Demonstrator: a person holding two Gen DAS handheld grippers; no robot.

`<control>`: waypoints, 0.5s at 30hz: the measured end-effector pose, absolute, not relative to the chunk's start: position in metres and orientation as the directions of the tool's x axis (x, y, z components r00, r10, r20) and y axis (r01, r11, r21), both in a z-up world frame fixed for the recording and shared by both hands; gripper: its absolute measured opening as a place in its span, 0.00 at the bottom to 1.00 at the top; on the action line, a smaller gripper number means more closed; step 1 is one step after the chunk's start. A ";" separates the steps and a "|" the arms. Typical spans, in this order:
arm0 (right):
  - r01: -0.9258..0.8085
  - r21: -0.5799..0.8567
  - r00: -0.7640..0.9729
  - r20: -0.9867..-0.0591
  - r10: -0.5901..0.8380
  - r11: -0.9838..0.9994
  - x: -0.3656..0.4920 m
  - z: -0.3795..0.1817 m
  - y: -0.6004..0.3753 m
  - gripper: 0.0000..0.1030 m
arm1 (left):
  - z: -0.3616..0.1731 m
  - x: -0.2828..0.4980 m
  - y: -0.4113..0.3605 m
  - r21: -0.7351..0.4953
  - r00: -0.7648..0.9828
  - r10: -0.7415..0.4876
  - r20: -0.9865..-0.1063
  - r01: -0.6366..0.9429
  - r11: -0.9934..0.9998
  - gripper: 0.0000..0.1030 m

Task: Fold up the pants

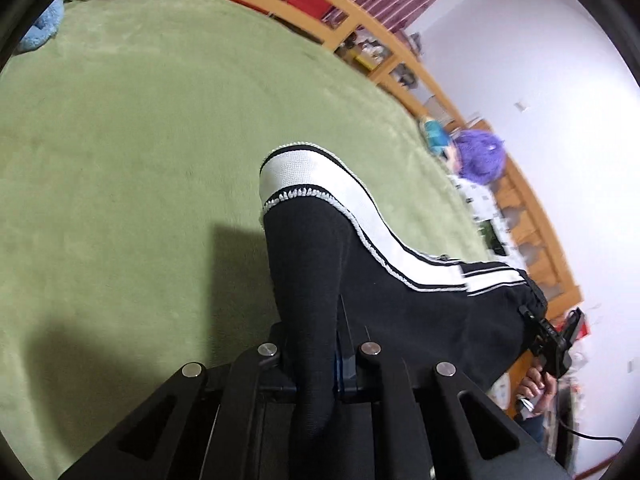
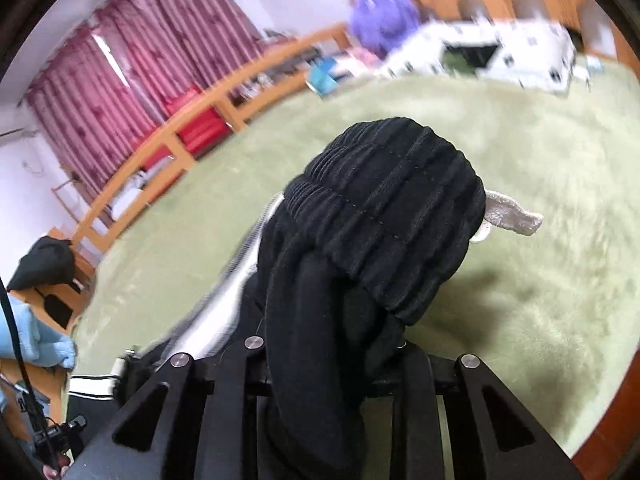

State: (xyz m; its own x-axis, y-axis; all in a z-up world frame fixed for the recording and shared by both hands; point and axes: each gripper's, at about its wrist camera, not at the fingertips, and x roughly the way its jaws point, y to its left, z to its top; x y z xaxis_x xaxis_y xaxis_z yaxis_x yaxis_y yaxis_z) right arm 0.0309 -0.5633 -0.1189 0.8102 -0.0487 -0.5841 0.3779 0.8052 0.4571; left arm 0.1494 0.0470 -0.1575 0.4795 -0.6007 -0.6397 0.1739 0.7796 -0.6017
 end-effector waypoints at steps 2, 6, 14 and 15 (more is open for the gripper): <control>0.349 0.478 0.830 -0.558 -0.028 0.806 0.027 -0.100 -0.547 0.24 | -0.147 0.144 0.062 -0.585 0.491 -0.586 -0.644 0.176 0.792 0.10; 0.258 0.527 0.843 -0.533 0.078 0.810 0.025 -0.090 -0.506 0.24 | -0.125 0.132 0.119 -0.532 0.560 -0.500 -0.661 0.120 0.838 0.10; 0.301 0.508 0.718 -0.678 0.159 0.807 0.029 -0.168 -0.455 0.30 | -0.154 0.124 0.168 -0.396 0.562 -0.309 -0.767 -0.036 0.918 0.27; 0.322 0.533 0.689 -0.699 0.192 0.782 0.028 -0.181 -0.463 0.38 | -0.160 0.124 0.162 -0.333 0.552 -0.246 -0.796 -0.060 0.941 0.39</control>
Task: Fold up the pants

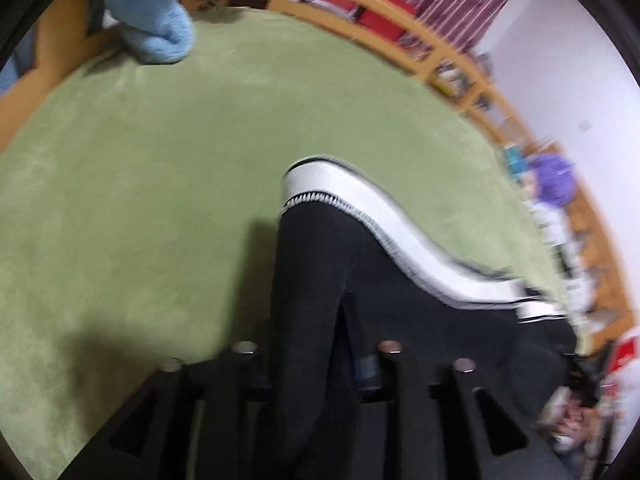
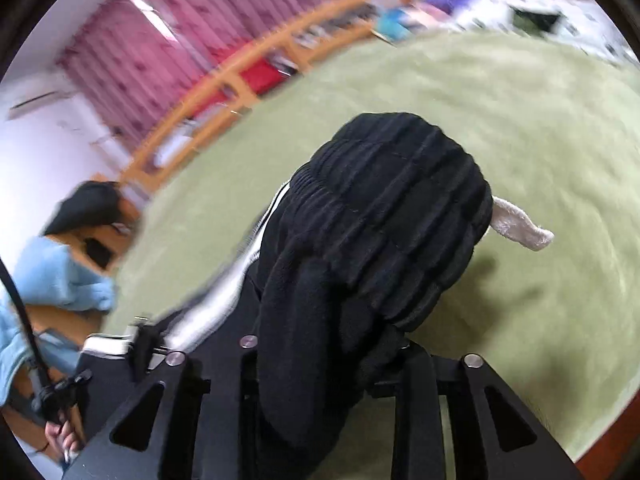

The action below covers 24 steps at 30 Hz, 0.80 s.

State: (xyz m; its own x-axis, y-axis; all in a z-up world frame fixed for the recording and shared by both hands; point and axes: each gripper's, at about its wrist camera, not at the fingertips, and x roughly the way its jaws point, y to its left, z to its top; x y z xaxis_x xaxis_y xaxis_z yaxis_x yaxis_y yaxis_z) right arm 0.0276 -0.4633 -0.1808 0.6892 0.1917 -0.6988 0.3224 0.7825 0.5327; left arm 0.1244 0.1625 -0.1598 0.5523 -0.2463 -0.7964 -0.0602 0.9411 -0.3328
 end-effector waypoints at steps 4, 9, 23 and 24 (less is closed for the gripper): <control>0.388 0.537 0.612 -0.758 0.226 0.749 0.015 -0.200 -0.488 0.49 | -0.155 0.105 0.152 -0.148 0.576 -0.072 -0.815 -0.087 0.985 0.57; 0.377 0.381 0.652 -0.756 0.050 0.845 -0.025 -0.158 -0.473 0.55 | -0.135 0.063 0.143 -0.121 0.636 -0.050 -0.770 -0.069 0.990 0.63; 0.108 0.324 0.692 -0.704 0.163 0.940 0.011 -0.134 -0.369 0.60 | -0.180 0.000 0.165 -0.314 0.575 -0.197 -0.794 -0.111 0.943 0.68; 0.070 0.342 0.687 -0.698 0.204 0.937 0.019 -0.131 -0.357 0.67 | -0.178 -0.002 0.165 -0.304 0.580 -0.187 -0.793 -0.110 0.946 0.69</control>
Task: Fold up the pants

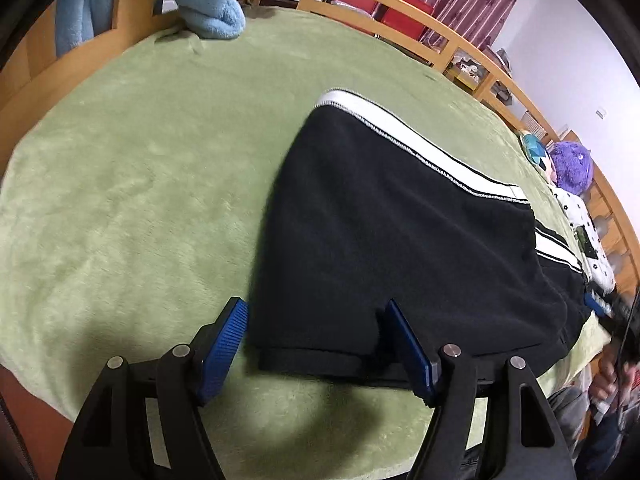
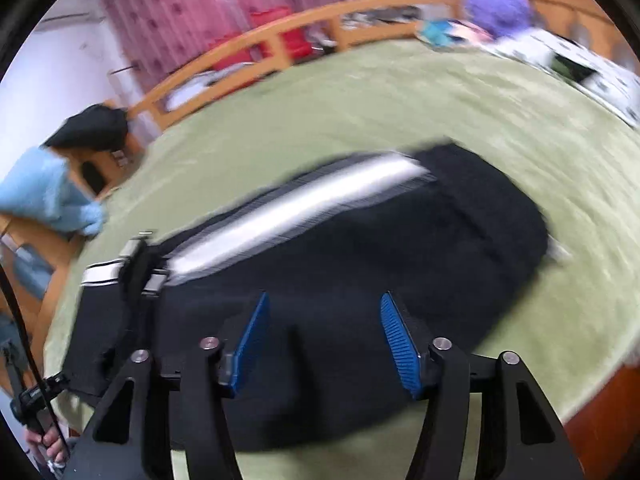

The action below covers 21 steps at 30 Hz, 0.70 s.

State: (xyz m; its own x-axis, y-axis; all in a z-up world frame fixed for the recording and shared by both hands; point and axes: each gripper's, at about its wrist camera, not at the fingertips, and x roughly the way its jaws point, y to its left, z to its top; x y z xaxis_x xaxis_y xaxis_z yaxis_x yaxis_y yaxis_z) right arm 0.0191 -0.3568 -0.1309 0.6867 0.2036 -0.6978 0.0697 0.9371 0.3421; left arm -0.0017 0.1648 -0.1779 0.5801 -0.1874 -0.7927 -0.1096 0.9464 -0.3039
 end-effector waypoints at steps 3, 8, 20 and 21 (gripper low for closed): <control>-0.037 0.397 0.645 -0.691 0.325 0.917 0.050 -0.128 -0.308 0.72 | -0.175 -0.002 0.166 -0.299 0.593 -0.171 -0.787 -0.124 0.946 0.69; -0.147 0.471 0.494 -0.727 0.477 0.870 0.096 -0.156 -0.222 0.73 | -0.177 -0.011 0.183 -0.343 0.603 -0.188 -0.775 -0.151 0.927 0.69; -0.177 0.564 0.497 -0.656 0.568 0.806 0.103 -0.165 -0.192 0.17 | -0.191 -0.035 0.207 -0.510 0.635 -0.332 -0.697 -0.114 0.852 0.74; -0.168 0.522 0.474 -0.701 0.533 0.836 0.101 -0.175 -0.186 0.18 | -0.195 -0.035 0.206 -0.548 0.634 -0.375 -0.676 -0.091 0.832 0.75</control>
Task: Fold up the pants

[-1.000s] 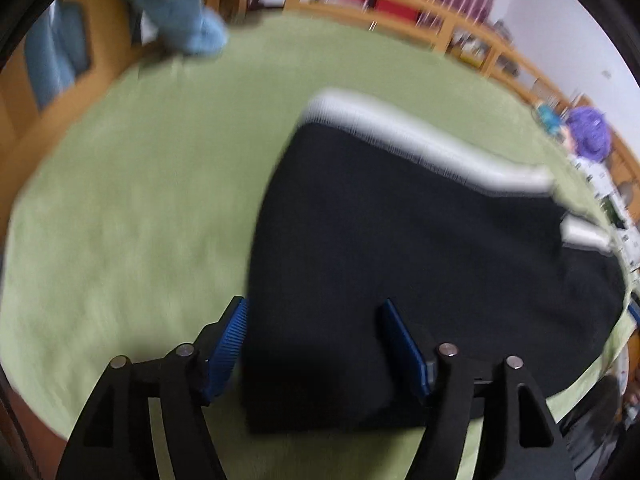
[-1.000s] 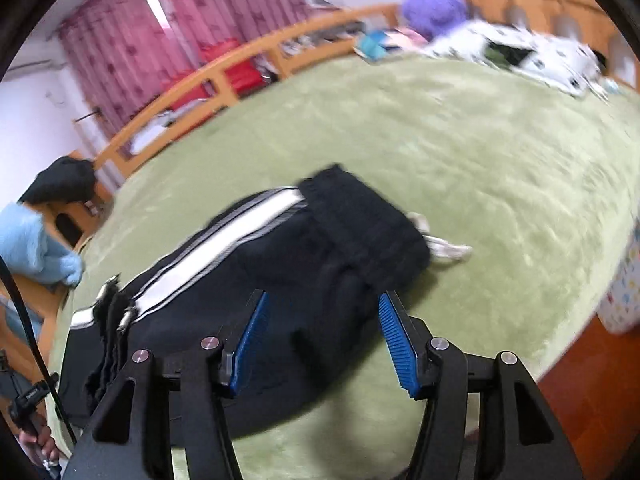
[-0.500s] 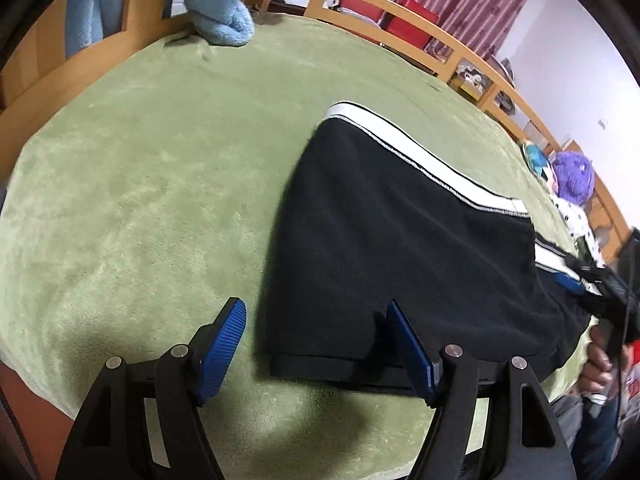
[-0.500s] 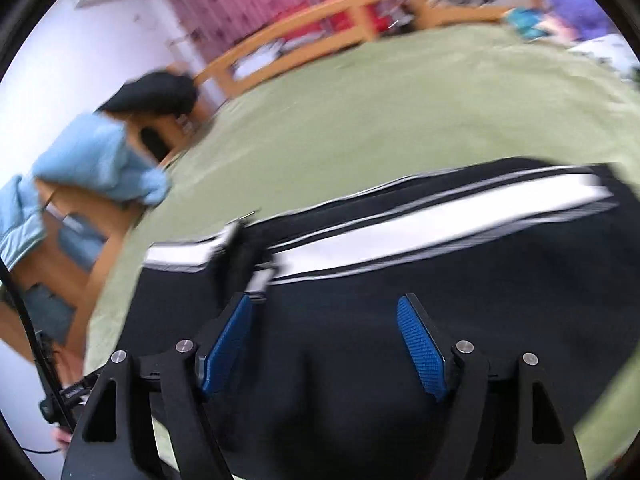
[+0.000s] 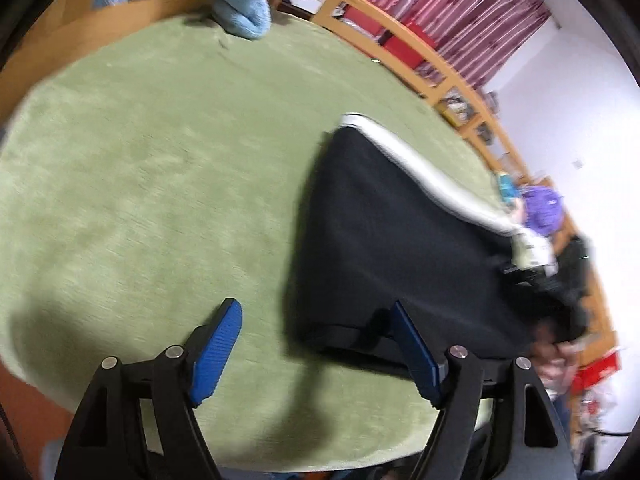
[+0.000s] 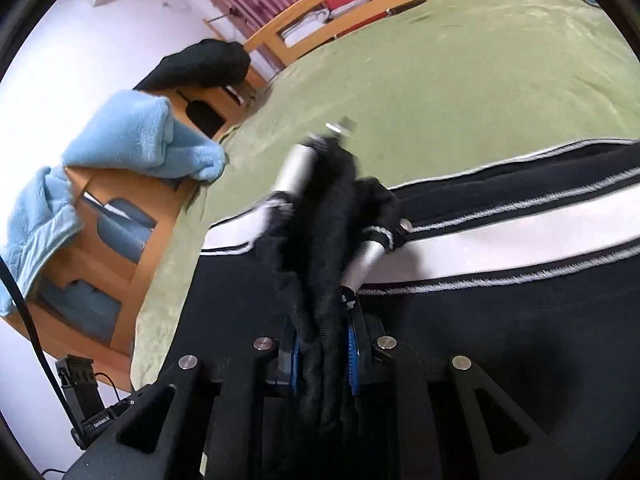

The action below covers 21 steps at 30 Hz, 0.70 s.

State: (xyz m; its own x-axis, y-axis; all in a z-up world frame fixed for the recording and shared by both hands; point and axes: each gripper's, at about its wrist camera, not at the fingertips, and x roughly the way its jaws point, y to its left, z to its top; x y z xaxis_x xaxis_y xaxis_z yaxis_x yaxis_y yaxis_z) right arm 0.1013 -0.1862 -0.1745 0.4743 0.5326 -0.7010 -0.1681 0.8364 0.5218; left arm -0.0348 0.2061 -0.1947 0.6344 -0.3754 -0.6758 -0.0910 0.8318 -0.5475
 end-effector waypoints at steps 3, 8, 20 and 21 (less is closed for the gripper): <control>-0.150 0.456 0.418 -0.775 0.474 0.877 0.097 -0.198 -0.179 0.28 | -0.209 -0.027 0.200 -0.631 0.614 -0.463 -0.640 -0.075 0.772 0.75; -0.138 0.457 0.475 -0.748 0.464 0.879 0.064 -0.175 -0.201 0.39 | -0.214 -0.020 0.193 -0.668 0.646 -0.473 -0.599 -0.077 0.740 0.77; -0.184 0.390 0.516 -0.743 0.426 0.902 -0.012 -0.182 -0.192 0.42 | -0.219 0.000 0.175 -0.688 0.688 -0.410 -0.599 -0.180 0.703 0.70; -0.187 0.392 0.516 -0.741 0.430 0.901 -0.012 -0.178 -0.192 0.43 | -0.216 -0.001 0.174 -0.671 0.688 -0.388 -0.614 -0.195 0.716 0.57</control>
State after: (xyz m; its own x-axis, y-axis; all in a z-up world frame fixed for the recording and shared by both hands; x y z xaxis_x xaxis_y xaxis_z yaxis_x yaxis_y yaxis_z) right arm -0.0124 -0.1916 -0.1777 0.5157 0.4299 -0.7411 -0.1874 0.9007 0.3921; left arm -0.0006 0.1736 -0.2163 0.6878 -0.3879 -0.6135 -0.1948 0.7156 -0.6708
